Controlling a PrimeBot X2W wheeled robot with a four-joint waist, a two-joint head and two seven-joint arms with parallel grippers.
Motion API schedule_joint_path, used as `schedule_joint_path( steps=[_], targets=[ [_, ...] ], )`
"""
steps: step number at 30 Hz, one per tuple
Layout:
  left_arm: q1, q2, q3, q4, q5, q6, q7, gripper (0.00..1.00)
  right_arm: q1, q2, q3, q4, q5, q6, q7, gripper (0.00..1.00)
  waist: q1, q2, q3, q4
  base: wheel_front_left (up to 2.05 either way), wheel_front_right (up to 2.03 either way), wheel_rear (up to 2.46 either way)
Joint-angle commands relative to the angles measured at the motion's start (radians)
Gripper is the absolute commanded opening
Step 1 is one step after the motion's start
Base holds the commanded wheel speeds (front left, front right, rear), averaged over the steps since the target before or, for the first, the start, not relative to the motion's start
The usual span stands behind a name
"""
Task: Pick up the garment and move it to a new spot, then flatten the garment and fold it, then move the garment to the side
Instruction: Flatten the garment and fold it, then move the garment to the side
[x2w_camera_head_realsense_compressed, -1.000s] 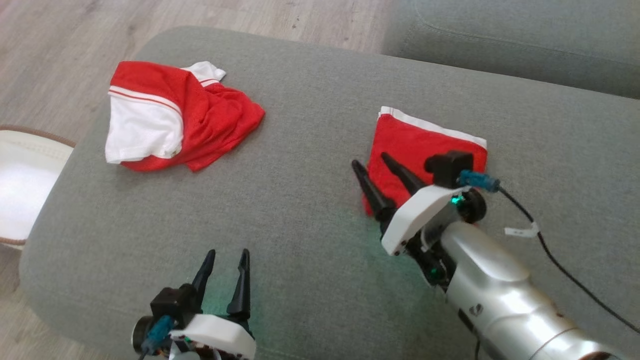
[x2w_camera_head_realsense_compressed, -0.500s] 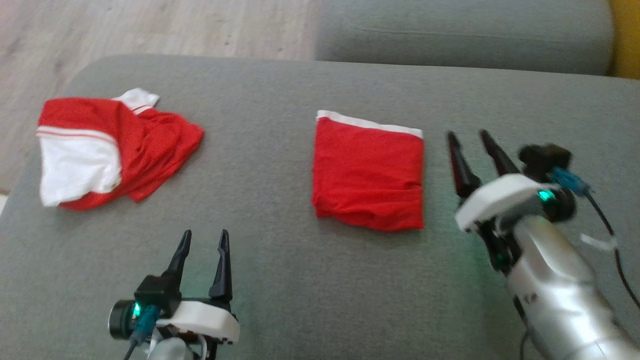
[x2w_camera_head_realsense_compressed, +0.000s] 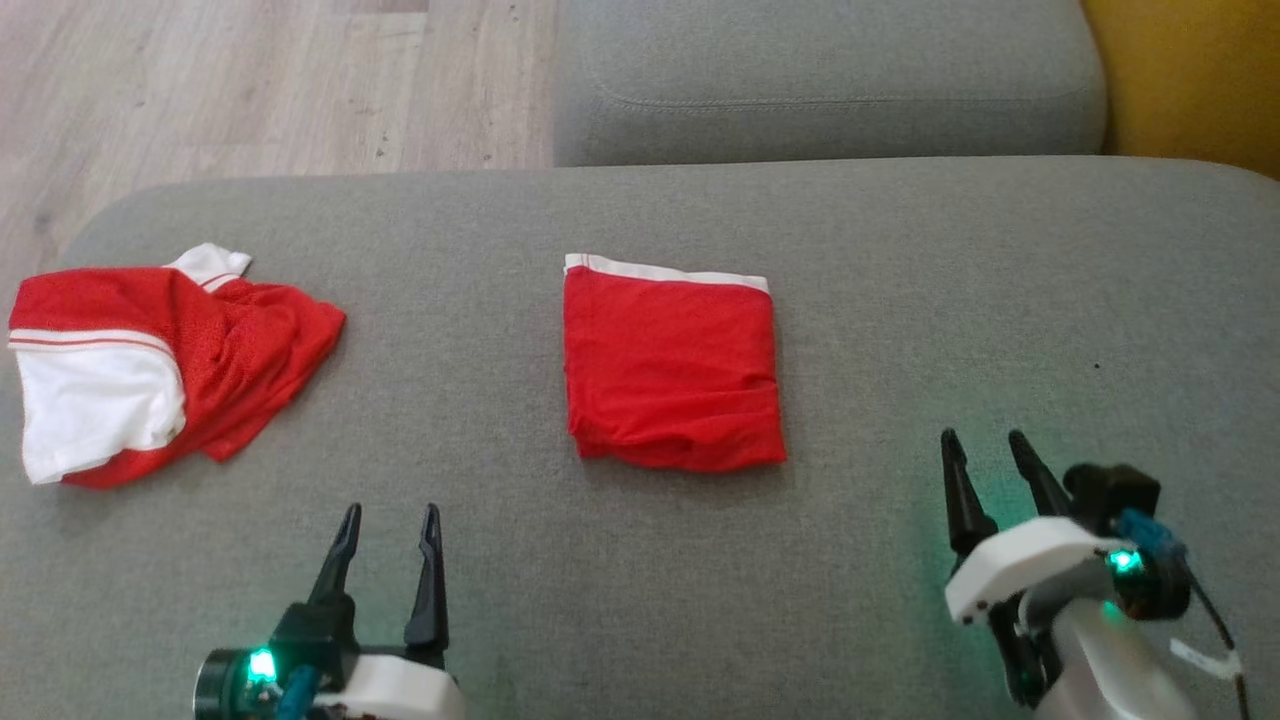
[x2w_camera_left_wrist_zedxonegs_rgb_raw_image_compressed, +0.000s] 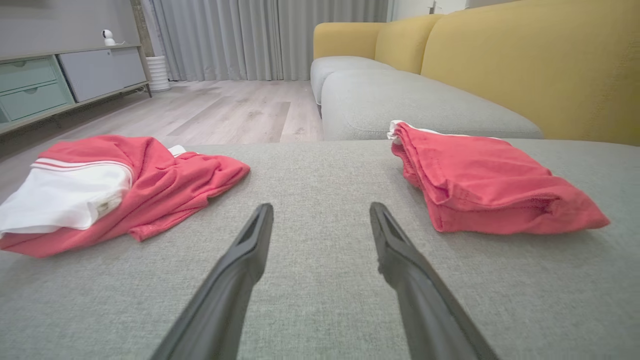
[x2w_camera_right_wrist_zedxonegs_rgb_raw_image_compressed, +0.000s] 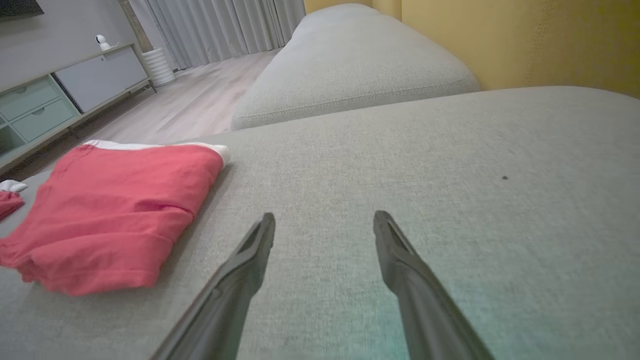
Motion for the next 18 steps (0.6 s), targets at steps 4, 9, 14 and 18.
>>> schedule_joint_path(
  steps=[4,9,14,18],
  targets=[
    [-0.007,0.008,0.016,-0.049,0.012,0.013,-0.005,1.00,0.017,0.013,0.025,-0.051,0.000,-0.001,-0.012,1.00,0.0001,-0.0001,0.000,-0.006,0.00,0.00,0.00],
    [-0.011,0.008,0.009,-0.053,0.010,0.011,-0.005,1.00,0.010,0.013,0.047,-0.056,0.018,-0.001,-0.012,1.00,0.0001,-0.0001,0.011,0.001,0.00,0.00,0.00],
    [-0.039,0.008,-0.026,-0.052,-0.011,0.004,-0.005,1.00,-0.050,0.013,0.132,-0.018,0.071,-0.001,-0.012,1.00,0.0001,-0.0001,0.062,0.042,0.00,0.00,0.00],
    [-0.073,0.008,-0.069,-0.051,-0.057,0.004,-0.005,1.00,-0.157,0.013,0.195,0.022,0.124,-0.001,-0.012,1.00,0.0001,-0.0001,0.119,0.103,0.00,0.00,0.00]
  ],
)
